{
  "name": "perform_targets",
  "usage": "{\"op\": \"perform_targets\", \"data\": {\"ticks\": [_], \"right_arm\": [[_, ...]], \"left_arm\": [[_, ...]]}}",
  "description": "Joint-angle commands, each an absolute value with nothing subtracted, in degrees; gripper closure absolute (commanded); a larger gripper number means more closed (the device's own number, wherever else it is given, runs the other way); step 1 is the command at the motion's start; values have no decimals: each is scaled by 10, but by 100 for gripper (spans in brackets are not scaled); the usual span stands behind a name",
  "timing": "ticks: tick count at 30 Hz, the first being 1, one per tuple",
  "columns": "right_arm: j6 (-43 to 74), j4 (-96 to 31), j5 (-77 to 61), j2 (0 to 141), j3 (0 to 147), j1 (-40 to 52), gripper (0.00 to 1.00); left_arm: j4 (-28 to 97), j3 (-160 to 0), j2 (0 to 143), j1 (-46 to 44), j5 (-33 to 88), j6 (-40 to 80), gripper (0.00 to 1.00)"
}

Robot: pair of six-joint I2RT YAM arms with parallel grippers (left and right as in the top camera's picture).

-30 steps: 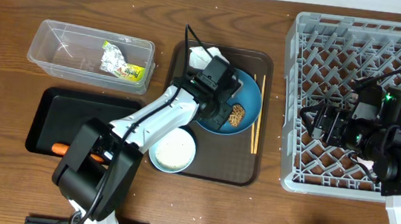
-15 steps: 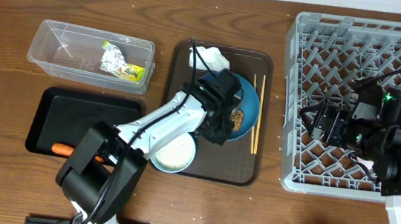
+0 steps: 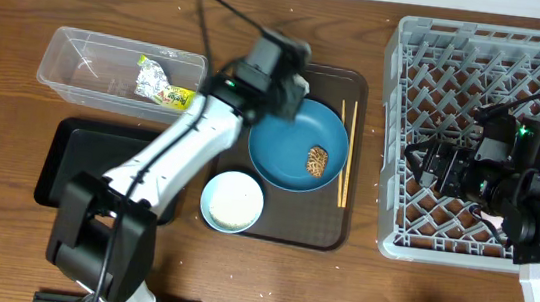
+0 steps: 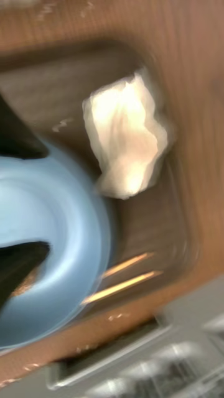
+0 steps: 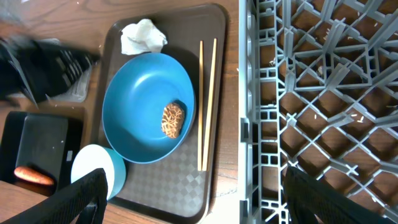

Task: Sort waste into correct bins and load items into the dishwasher rack
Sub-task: 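Grasp the white tissue at the brown tray's far edge with left gripper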

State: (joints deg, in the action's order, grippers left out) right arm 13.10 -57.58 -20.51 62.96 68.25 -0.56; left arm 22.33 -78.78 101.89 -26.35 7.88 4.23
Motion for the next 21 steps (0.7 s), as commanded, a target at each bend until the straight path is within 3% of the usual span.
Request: {"op": "perform_targets", "data": {"ticks": [1, 7, 15, 21], "right_arm": [[126, -574, -199, 630, 688, 1, 16], [126, -575, -199, 630, 688, 1, 16], [126, -580, -199, 630, 688, 1, 16], [126, -583, -199, 630, 685, 1, 16]], "left_arm": [[156, -790, 1046, -227, 47, 0, 39], [61, -790, 1127, -202, 63, -11, 36], [26, -790, 1205, -205, 68, -30, 25], [4, -790, 1241, -205, 58, -34, 25]]}}
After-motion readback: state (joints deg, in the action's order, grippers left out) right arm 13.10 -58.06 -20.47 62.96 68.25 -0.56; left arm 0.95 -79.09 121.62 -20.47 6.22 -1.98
